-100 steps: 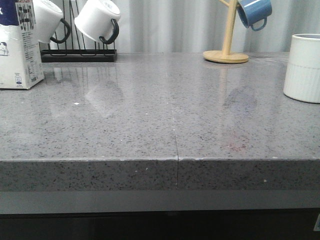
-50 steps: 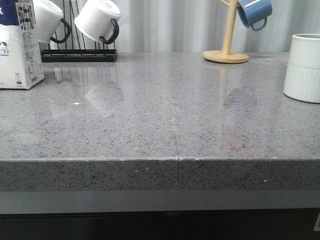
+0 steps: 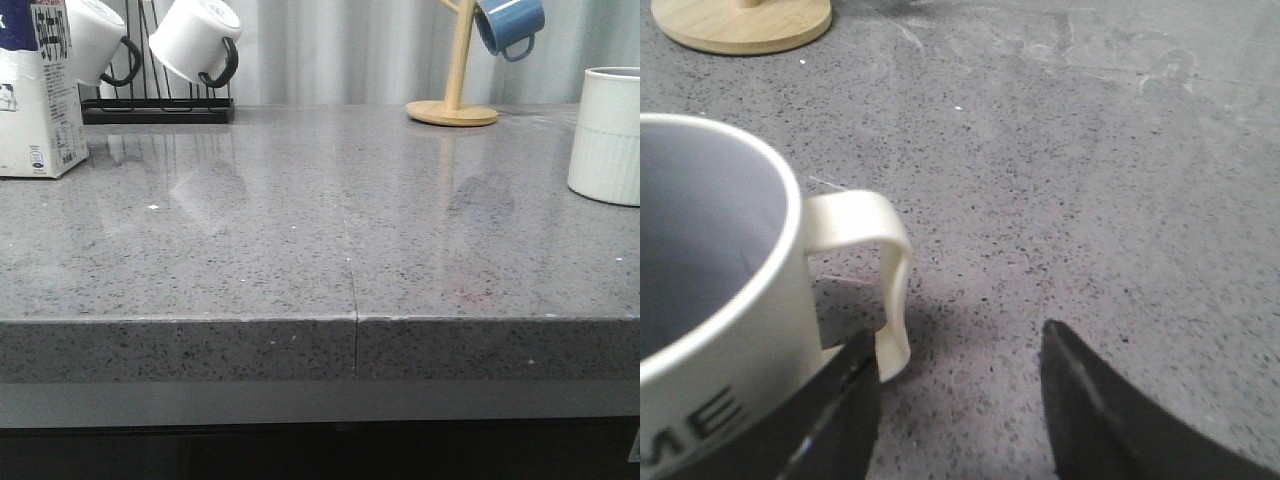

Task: Place milk next to cup
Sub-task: 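Grasp the HOME mug by its handle with the right gripper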

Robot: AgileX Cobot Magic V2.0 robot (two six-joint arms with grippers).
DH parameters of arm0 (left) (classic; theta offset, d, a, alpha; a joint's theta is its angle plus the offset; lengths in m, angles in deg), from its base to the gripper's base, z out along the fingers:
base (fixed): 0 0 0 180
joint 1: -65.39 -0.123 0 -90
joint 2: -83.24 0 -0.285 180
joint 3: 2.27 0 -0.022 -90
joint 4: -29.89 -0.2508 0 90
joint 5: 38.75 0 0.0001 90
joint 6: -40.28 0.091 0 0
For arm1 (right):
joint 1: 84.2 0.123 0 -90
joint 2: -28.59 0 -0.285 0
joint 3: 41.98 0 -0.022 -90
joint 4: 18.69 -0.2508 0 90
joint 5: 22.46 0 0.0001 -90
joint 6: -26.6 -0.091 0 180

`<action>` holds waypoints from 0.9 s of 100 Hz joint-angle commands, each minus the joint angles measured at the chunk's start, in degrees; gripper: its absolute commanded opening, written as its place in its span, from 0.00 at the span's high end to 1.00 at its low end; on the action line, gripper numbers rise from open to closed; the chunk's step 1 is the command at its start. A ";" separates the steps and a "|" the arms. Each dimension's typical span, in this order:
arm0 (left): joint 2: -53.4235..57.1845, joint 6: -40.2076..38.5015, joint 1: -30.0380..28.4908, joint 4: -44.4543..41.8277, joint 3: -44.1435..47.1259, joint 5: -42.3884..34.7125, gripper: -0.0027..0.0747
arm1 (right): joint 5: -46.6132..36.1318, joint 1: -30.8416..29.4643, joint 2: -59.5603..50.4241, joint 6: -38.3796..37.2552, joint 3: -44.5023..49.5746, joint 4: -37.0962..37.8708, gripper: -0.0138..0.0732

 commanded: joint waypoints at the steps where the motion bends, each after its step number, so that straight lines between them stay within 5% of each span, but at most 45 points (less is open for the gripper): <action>1: 1.81 -0.56 -0.08 0.34 2.37 -4.73 0.99 | -5.89 -0.13 1.73 -1.23 -3.27 1.52 0.40; 26: 1.81 -0.56 -0.08 0.34 2.37 -4.73 0.99 | -9.73 0.52 8.58 -9.49 -7.92 8.19 0.44; 49: 1.81 -0.56 -0.08 0.34 2.37 -4.73 0.99 | -9.91 0.52 11.46 -10.42 -9.76 8.23 0.93; 90: 1.81 -0.56 -0.08 0.34 2.37 -4.73 0.99 | 1.29 7.90 0.72 -12.77 -9.76 9.01 0.93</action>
